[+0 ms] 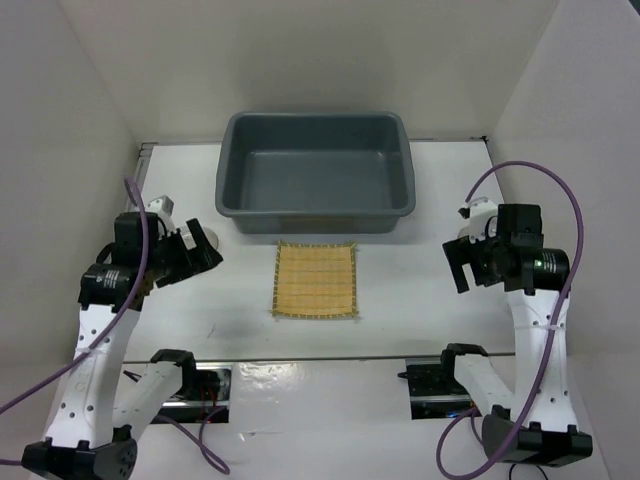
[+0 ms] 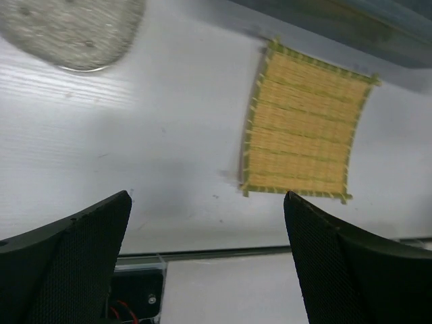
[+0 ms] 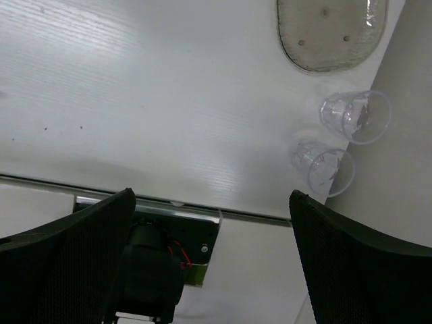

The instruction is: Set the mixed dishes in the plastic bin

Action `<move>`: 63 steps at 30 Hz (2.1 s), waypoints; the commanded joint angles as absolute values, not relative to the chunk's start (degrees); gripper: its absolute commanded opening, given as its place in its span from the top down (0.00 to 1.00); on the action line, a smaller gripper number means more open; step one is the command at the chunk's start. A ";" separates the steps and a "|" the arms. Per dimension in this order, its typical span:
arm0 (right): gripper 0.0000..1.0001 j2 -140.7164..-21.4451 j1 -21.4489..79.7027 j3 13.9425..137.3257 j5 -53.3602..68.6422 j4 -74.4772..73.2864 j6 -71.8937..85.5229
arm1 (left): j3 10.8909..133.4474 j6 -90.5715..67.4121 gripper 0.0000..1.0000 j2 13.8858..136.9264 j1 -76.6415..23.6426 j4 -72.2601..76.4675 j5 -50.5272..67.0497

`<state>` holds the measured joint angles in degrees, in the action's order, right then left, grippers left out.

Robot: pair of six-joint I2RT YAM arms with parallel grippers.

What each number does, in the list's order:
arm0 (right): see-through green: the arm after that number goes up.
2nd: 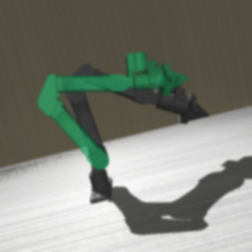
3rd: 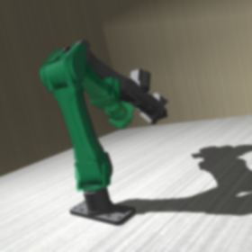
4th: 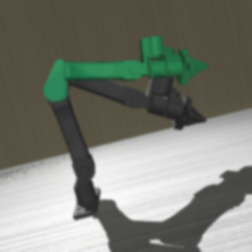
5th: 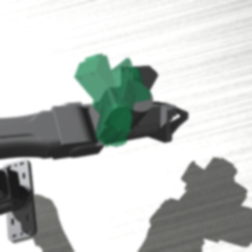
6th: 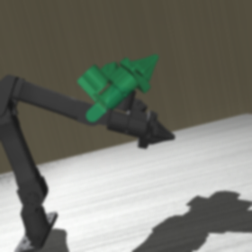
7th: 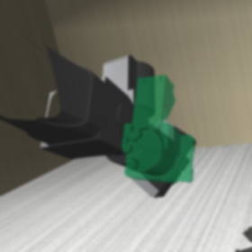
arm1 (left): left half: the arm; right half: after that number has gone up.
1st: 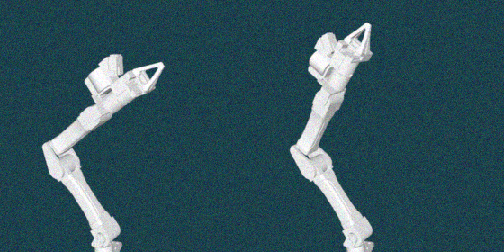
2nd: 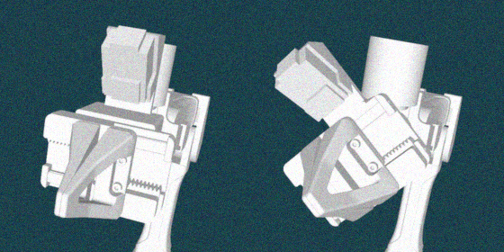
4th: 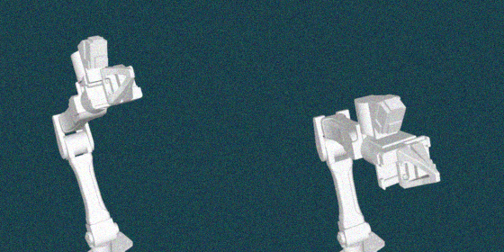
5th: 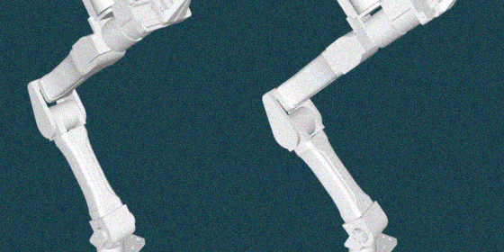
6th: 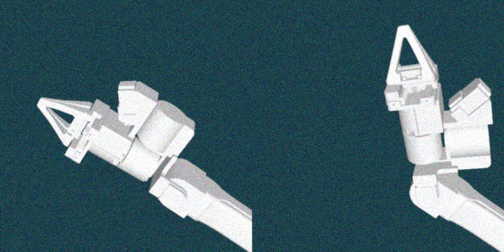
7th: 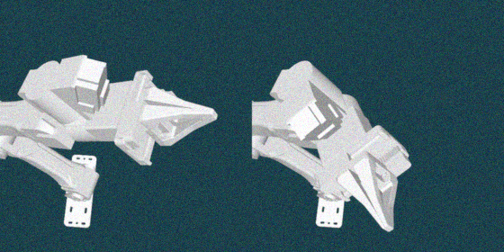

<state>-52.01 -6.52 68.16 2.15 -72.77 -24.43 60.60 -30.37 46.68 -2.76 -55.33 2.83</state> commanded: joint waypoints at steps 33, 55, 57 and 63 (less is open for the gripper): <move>1.00 -77.61 39.10 62.31 3.52 -46.16 -40.96 | 35.51 -50.27 0.00 75.14 -27.60 -11.95 19.34; 1.00 -96.23 45.35 56.87 -3.34 -23.99 -41.66 | 30.85 -50.71 0.00 78.92 -27.07 -6.60 14.59; 1.00 -97.11 45.35 56.87 -3.34 -23.99 -41.66 | 30.85 -50.71 0.00 79.88 -27.07 -5.11 15.12; 1.00 -99.84 45.35 55.82 -1.24 -23.99 -42.19 | 30.85 -50.71 0.00 85.16 -27.07 0.16 19.06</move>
